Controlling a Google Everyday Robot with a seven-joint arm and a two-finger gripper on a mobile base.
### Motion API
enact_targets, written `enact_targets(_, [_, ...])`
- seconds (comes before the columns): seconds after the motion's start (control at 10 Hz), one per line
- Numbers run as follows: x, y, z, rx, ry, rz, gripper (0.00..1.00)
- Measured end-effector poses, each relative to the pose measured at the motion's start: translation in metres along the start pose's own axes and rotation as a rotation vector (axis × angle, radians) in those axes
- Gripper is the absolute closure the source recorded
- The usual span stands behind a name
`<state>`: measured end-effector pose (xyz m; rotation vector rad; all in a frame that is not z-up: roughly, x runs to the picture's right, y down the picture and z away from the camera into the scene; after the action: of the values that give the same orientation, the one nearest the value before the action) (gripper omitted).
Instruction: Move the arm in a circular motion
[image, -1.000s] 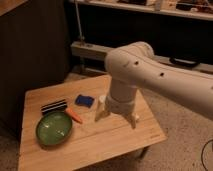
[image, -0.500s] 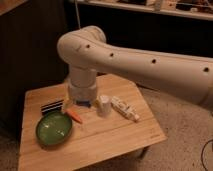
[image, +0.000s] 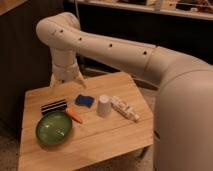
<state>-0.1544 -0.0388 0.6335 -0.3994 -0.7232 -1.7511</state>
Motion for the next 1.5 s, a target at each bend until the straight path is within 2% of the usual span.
enact_targets(0.1, [0.022, 0.011, 0.002, -0.012, 0.002, 0.008, 0.20])
enact_targets(0.2, [0.034, 0.019, 0.004, -0.019, 0.003, 0.020, 0.20])
enact_targets(0.5, [0.043, 0.050, 0.012, -0.044, -0.006, 0.073, 0.20])
enact_targets(0.9, [0.042, 0.103, 0.026, -0.067, -0.023, 0.176, 0.20])
enact_targets(1.5, [0.025, 0.165, 0.038, -0.093, -0.048, 0.306, 0.20])
